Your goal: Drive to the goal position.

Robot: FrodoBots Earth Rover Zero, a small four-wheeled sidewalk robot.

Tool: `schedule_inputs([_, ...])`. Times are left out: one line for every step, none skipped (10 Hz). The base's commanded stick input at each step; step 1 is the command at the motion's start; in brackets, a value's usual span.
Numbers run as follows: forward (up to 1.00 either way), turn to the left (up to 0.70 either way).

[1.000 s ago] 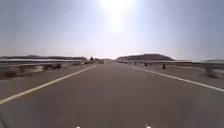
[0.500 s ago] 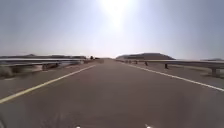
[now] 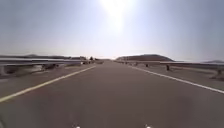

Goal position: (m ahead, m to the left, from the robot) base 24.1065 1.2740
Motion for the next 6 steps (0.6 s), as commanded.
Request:
schedule_inputs([0.70, 0.00])
schedule_inputs([0.70, 0.00])
schedule_inputs([0.70, 0.00])
schedule_inputs([0.70, 0.00])
schedule_inputs([0.70, 0.00])
schedule_inputs([0.70, 0.00])
